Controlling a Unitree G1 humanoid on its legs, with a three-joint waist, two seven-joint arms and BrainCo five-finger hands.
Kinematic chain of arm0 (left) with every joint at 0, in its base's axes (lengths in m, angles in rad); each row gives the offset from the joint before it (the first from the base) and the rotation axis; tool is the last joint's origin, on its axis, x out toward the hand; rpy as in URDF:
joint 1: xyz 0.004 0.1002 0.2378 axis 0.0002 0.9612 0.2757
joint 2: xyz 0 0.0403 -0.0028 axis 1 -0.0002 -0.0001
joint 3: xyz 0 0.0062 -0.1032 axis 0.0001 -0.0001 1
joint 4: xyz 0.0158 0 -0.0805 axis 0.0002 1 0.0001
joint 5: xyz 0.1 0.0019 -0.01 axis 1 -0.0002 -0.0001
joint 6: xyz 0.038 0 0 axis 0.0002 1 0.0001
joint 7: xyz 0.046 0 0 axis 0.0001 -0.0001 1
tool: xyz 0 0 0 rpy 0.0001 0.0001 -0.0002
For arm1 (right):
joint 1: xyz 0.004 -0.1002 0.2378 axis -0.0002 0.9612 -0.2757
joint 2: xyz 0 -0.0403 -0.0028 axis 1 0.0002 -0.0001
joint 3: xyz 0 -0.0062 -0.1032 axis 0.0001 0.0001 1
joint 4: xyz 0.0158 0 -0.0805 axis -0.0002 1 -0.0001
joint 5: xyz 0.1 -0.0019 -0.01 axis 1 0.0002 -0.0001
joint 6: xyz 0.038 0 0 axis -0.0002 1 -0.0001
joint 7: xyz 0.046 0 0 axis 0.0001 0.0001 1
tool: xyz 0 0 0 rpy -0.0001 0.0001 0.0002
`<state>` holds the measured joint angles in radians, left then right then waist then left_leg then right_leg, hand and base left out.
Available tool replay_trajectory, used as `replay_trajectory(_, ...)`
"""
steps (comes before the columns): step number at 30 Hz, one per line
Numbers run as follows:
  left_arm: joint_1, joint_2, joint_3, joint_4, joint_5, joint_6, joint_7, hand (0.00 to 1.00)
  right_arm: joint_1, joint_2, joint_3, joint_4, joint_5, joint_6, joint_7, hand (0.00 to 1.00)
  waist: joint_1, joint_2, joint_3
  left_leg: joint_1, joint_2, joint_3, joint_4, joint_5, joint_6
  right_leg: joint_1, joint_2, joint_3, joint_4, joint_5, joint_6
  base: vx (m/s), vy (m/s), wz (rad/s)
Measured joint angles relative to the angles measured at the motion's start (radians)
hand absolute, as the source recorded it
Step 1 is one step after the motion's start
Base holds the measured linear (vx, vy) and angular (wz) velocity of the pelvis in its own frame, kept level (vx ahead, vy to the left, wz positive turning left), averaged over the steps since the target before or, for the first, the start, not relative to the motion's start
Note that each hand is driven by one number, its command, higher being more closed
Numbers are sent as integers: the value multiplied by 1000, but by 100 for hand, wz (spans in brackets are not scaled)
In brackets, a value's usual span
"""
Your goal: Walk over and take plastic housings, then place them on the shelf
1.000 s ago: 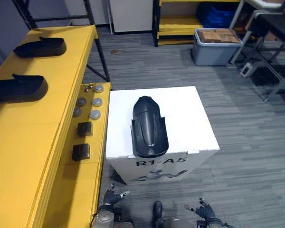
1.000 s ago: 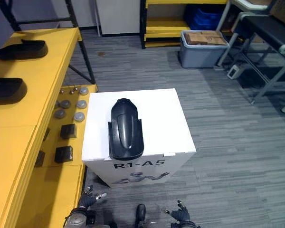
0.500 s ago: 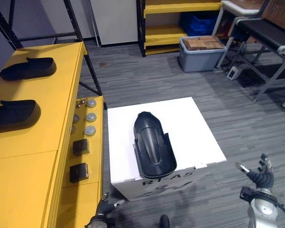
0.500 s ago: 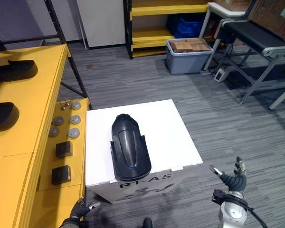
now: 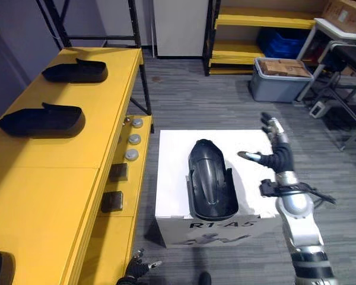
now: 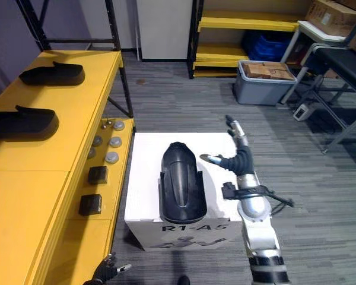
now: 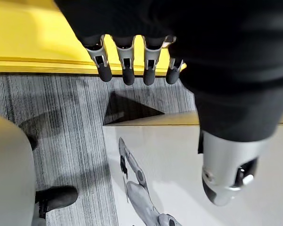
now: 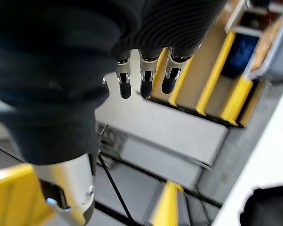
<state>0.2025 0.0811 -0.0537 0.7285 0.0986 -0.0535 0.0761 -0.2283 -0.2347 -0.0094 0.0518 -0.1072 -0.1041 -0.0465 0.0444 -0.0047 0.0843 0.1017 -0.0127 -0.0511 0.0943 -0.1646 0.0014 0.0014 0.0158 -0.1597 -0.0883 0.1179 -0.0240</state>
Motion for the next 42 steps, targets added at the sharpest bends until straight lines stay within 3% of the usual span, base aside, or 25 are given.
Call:
replay_trajectory(6, -2, -9, 21, -1, -1, 8, 6, 0, -6, 150, -36, 112, -210, 126, -64, 0, -1, -3, 11, 4, 4, -17, -25, 4, 7, -2, 0, -21, -5, 9, 1, -93, 4, 10)
replay_trajectory(13, -13, -24, 27, -2, 0, 26, 9, 0, 15, 208, -152, 223, -332, 218, -133, 0, -1, -2, 27, 5, 14, -36, -38, 12, -2, -2, 5, -44, -4, 9, 2, -9, -20, 7)
replay_trajectory(16, -14, -28, 26, -4, 1, 28, 9, 0, 31, 212, -178, 269, -333, 239, -144, 0, -3, -1, 29, 5, 16, -36, -39, 14, -4, -2, 7, -45, -4, 9, 2, 0, 0, 0)
replay_trajectory(22, -14, -27, 24, -4, 1, 29, 9, 0, 2, 211, -189, 335, -334, 237, -168, 0, 1, -5, 29, 5, 13, -41, -39, 16, -7, 1, 2, -53, -5, 9, 2, -22, 3, 3)
replay_trajectory(23, -13, -24, 24, -3, 2, 30, 8, 0, -13, 211, -189, 360, -331, 235, -168, 100, 0, -10, 26, 5, 12, -43, -39, 18, -7, 2, 1, -55, -5, 9, 2, -34, -3, 5)
replay_trajectory(29, -14, -6, 14, -1, 2, 32, 6, 0, -61, 172, -218, 460, -331, 215, -164, 100, -2, -35, 17, 6, 12, -59, -52, 31, -3, 3, -1, -71, -5, 8, 2, -26, -14, 8)
replay_trajectory(42, -49, 2, -11, 32, 2, 32, 7, 0, -95, 118, -173, 523, -322, 197, -102, 100, -1, -41, 14, 9, 15, -55, -55, 32, -4, 3, 2, -68, -5, 8, 2, 0, 0, 0)
